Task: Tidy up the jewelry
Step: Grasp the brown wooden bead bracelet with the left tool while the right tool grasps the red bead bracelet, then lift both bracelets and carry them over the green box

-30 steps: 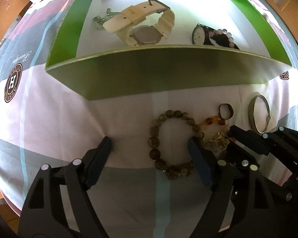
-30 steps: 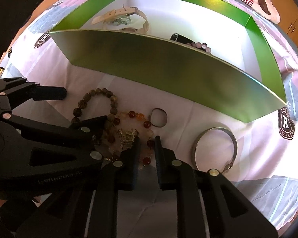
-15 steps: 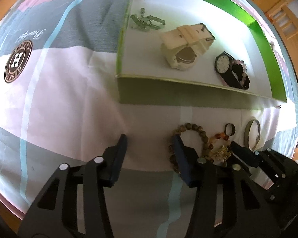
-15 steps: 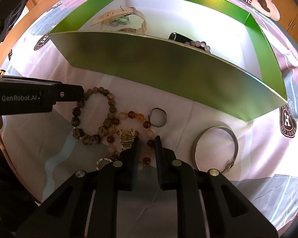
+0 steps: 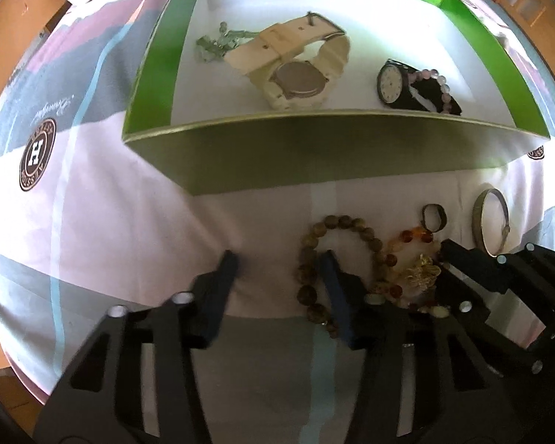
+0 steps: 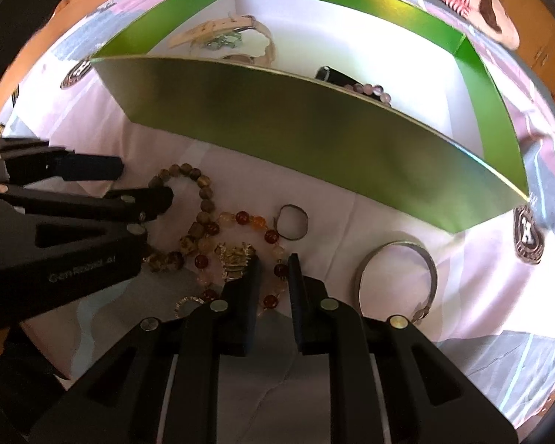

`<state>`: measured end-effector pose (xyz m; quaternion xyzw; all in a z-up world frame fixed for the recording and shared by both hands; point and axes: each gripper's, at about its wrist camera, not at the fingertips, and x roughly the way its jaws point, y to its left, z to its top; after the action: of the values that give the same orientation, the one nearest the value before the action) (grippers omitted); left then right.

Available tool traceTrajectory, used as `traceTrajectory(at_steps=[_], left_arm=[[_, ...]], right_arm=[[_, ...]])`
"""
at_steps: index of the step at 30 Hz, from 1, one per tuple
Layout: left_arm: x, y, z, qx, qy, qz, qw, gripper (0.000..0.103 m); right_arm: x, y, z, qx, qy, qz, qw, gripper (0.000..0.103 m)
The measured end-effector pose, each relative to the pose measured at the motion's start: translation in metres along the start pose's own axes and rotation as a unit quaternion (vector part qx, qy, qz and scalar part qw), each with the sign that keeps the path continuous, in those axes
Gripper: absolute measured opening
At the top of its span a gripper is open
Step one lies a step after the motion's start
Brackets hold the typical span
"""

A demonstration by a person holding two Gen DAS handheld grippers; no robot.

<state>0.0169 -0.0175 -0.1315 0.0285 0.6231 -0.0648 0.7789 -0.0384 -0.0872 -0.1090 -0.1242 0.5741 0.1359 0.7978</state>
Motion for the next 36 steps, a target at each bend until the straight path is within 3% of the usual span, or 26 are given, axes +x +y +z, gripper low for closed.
traceTrajectory(at_steps=[2,4,8,16,21,24,28,32,36], left_arm=[[-0.002,-0.001,0.0,-0.002,-0.001,-0.004,1.0,0.01],[-0.005,-0.001,-0.001,-0.005,-0.003,-0.008,0.9999,0.011],[-0.024,0.008,0.004,-0.018,-0.023,-0.016,0.9995,0.011],[-0.094,0.027,0.004,-0.022,-0.109,-0.052,0.9924,0.01],[-0.114,0.029,-0.004,-0.021,-0.168,-0.024,0.9853,0.01],[-0.129,0.032,-0.001,-0.017,-0.203,0.002,0.979,0.01],[-0.146,0.039,0.0,-0.023,-0.24,0.014,0.9704,0.01],[-0.154,0.036,0.008,-0.018,-0.267,0.052,0.9623,0.01],[-0.162,0.035,0.028,-0.01,-0.285,0.053,0.9571,0.01]], right_arm=[[-0.001,0.002,-0.001,-0.006,-0.002,-0.003,1.0,0.014],[-0.003,0.004,-0.001,-0.006,-0.003,0.0,1.0,0.007],[-0.015,0.001,0.0,-0.001,-0.016,0.011,1.0,0.007],[-0.072,-0.015,0.004,0.029,-0.087,0.059,0.994,0.007],[-0.104,-0.027,0.011,0.05,-0.148,0.061,0.986,0.007],[-0.121,-0.031,0.016,0.051,-0.191,0.034,0.98,0.007],[-0.138,-0.044,0.015,0.075,-0.239,0.046,0.967,0.007],[-0.148,-0.054,0.018,0.093,-0.282,0.055,0.953,0.007],[-0.154,-0.063,0.028,0.105,-0.3,0.059,0.946,0.007]])
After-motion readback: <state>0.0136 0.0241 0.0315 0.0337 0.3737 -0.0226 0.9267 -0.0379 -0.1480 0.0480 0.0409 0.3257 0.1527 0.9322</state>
